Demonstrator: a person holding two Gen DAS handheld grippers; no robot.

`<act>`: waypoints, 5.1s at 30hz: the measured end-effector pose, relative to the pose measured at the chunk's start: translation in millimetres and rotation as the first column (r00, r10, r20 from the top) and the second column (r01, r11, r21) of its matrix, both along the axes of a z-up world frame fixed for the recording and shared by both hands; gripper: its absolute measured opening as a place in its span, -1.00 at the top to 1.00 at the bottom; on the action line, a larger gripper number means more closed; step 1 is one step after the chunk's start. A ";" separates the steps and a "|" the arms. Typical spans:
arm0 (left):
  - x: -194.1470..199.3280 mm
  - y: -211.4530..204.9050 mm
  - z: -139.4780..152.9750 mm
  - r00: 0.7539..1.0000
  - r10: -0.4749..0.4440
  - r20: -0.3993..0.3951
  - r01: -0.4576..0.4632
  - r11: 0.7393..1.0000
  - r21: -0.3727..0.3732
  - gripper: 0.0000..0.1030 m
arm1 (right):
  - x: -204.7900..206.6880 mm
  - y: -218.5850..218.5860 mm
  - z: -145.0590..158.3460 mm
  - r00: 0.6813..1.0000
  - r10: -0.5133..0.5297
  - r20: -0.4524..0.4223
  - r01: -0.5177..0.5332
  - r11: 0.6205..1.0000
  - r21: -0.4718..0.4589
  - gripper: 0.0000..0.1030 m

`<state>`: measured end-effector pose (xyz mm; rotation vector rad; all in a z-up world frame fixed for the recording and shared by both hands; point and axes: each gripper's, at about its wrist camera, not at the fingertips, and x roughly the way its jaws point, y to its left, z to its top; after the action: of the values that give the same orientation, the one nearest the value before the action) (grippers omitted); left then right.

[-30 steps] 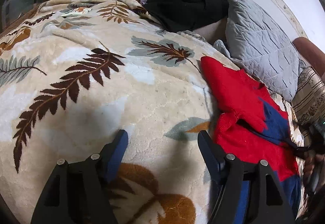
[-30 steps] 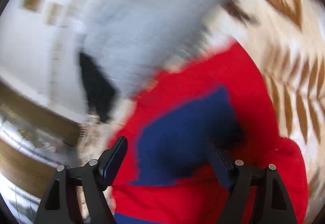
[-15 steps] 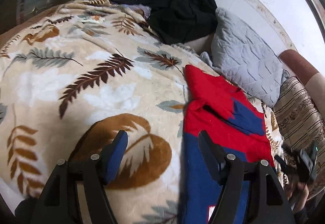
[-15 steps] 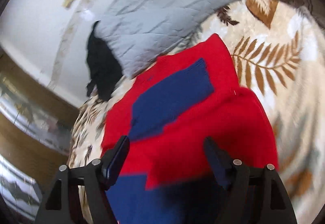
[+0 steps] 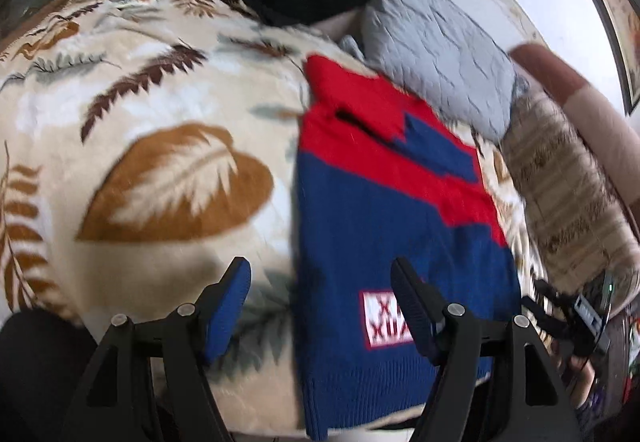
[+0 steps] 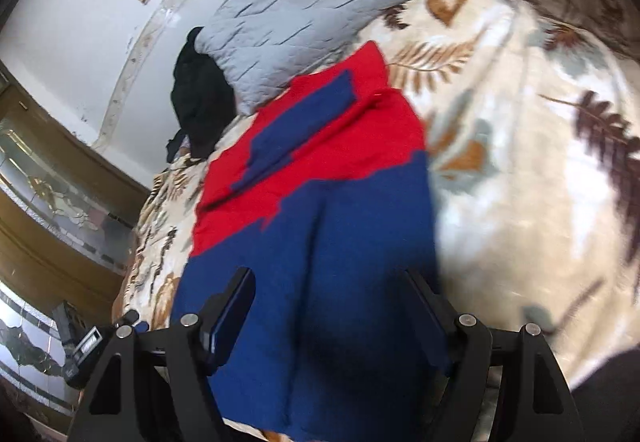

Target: Fold small clothes

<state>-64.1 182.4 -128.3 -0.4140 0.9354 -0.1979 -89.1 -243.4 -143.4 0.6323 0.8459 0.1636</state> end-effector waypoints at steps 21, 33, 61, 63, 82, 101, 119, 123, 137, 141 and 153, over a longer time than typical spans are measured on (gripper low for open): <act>-41.5 -35.9 -39.7 0.981 -0.095 -0.168 0.095 0.995 -0.008 -0.42 | -39.0 1.1 -38.2 0.981 0.076 -0.180 -0.056 0.992 0.117 -0.36; -39.3 -32.4 -40.3 0.975 -0.080 -0.209 0.076 0.997 -0.027 0.91 | -35.1 5.8 -39.8 0.955 0.084 -0.286 -0.096 0.995 -0.029 0.88; -41.6 -23.3 -31.0 0.987 -0.039 -0.156 0.042 0.999 0.013 0.91 | -29.0 1.0 -22.6 0.955 0.081 -0.286 -0.118 0.986 -0.116 0.84; -44.1 -19.0 -27.5 0.990 -0.033 -0.136 0.033 0.999 -0.001 0.90 | -36.7 -6.0 -9.7 0.966 0.072 -0.249 -0.103 0.988 -0.114 0.84; -44.4 -24.7 -7.8 0.991 -0.054 -0.121 0.057 0.998 0.023 0.92 | -34.2 6.5 -15.2 0.957 0.095 -0.274 -0.123 0.988 -0.090 0.89; -32.3 -25.8 -45.7 0.977 -0.042 -0.210 0.047 0.999 0.020 0.63 | -30.2 -11.0 -17.8 0.983 0.045 -0.177 -0.048 0.999 -0.012 -0.50; -35.4 -16.1 -32.9 0.975 -0.056 -0.215 0.062 0.998 0.023 0.92 | -23.5 -18.7 -20.5 0.957 0.088 -0.276 -0.082 0.996 0.035 0.90; -40.3 -12.4 2.9 0.995 -0.049 -0.089 0.050 0.999 0.016 0.91 | -27.6 -24.9 -4.4 0.973 0.081 -0.215 -0.063 0.994 0.091 0.90; -31.6 -16.2 -42.0 0.978 -0.023 -0.208 0.041 0.996 0.082 0.91 | -9.7 -40.9 -46.8 0.948 0.125 -0.291 -0.083 0.985 0.153 0.90; -27.4 -16.6 -42.5 0.978 -0.025 -0.208 0.042 0.996 0.078 0.91 | -11.2 -42.0 -48.0 0.949 0.118 -0.294 -0.073 0.985 0.159 0.90; -26.1 -19.4 -44.0 0.978 -0.026 -0.206 0.042 0.996 0.076 0.91 | -12.2 -40.0 -47.5 0.948 0.122 -0.294 -0.083 0.986 0.141 0.89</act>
<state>-90.2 163.0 -172.3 -0.3492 1.1496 -0.1502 -101.3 -283.4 -190.9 0.7451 1.1721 0.2200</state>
